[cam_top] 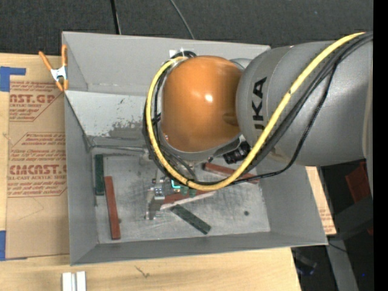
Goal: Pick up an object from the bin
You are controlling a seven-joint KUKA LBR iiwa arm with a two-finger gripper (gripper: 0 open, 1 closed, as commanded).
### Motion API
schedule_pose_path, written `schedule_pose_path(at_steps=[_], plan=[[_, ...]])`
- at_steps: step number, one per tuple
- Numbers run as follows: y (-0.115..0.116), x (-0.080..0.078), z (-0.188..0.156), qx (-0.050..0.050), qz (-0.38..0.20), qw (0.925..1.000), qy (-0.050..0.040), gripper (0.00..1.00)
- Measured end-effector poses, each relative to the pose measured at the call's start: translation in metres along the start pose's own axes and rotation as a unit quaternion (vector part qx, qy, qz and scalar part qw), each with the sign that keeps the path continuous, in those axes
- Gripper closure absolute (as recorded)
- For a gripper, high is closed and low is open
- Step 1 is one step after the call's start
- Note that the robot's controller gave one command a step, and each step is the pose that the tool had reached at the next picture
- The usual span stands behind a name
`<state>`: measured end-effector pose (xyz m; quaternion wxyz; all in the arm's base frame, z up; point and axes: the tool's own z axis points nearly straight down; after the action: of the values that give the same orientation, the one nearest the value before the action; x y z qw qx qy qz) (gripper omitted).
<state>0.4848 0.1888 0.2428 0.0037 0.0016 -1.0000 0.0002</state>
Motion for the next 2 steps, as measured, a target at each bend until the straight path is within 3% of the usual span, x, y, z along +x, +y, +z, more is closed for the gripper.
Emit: schedule_pose_path(at_steps=[1, 2], plan=[[-0.001, -0.002, -0.004, -0.001, 0.001, 1.0000, -0.0039, 0.00], [-0.067, -0.019, 0.092, -0.001, -0.004, 1.0000, -0.0060, 0.00]])
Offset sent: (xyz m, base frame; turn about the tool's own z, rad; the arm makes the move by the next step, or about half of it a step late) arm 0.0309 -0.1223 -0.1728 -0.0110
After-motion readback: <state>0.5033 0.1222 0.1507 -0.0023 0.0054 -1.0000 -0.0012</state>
